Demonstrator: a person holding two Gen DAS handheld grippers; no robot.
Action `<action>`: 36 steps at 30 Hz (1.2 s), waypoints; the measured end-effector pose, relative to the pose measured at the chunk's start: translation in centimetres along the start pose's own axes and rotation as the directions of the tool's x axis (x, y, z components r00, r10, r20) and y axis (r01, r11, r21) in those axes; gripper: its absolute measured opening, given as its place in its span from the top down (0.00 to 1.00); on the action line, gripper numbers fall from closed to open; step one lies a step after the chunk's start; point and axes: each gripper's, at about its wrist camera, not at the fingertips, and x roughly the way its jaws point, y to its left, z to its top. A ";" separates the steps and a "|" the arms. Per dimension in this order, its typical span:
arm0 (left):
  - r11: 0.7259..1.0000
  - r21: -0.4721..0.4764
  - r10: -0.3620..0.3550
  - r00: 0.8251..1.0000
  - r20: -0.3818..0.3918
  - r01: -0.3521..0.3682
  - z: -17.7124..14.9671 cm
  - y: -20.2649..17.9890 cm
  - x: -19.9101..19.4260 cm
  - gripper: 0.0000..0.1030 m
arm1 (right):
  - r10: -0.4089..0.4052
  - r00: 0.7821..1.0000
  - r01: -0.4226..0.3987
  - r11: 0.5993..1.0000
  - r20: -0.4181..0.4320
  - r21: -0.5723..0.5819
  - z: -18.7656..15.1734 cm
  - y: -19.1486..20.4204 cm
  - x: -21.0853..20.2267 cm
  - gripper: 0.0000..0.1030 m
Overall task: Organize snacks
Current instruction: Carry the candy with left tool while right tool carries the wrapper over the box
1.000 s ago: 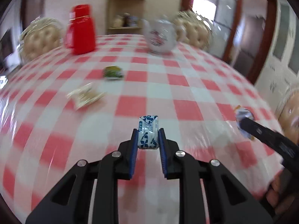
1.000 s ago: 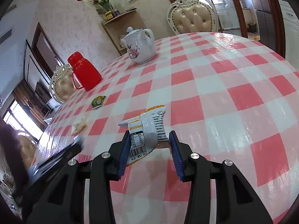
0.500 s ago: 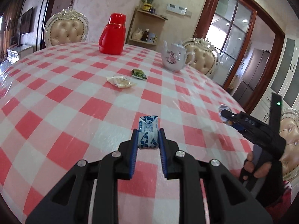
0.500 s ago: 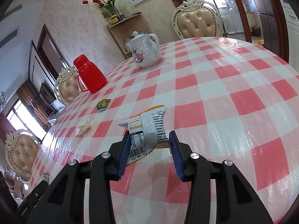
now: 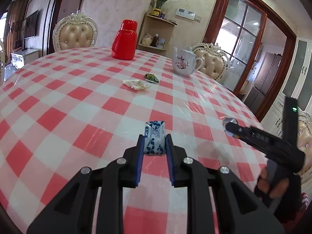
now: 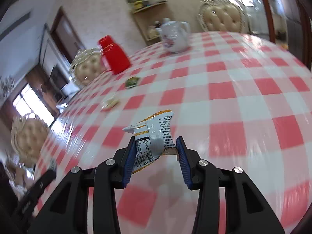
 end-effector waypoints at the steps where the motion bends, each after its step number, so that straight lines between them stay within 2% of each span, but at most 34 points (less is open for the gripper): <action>1: 1.000 -0.003 0.000 1.000 0.003 0.000 -0.2 0.1 -0.6 0.79 | 0.008 1.000 -0.008 1.000 0.001 -0.018 -0.7 0.8 -1.0 0.59; 7: 0.999 -0.032 -0.023 0.999 0.036 0.024 -1.2 0.8 -4.0 0.79 | 0.014 1.000 -0.015 0.995 -0.008 -0.103 -4.2 5.0 -4.1 0.59; 14: 1.000 -0.005 -0.027 0.999 0.032 0.027 -3.0 0.3 -6.3 0.79 | 0.016 1.000 -0.012 0.979 0.019 -0.201 -8.6 7.9 -7.2 0.59; 23: 1.000 0.000 0.010 0.999 0.039 -0.010 -5.5 1.6 -10.3 0.79 | 0.046 0.996 -0.027 0.966 0.071 -0.256 -10.5 9.5 -11.7 0.60; 36: 0.998 -0.026 0.064 0.989 0.136 -0.061 -8.1 4.9 -19.5 0.79 | 0.099 0.986 -0.049 0.941 0.136 -0.335 -13.6 12.3 -17.7 0.60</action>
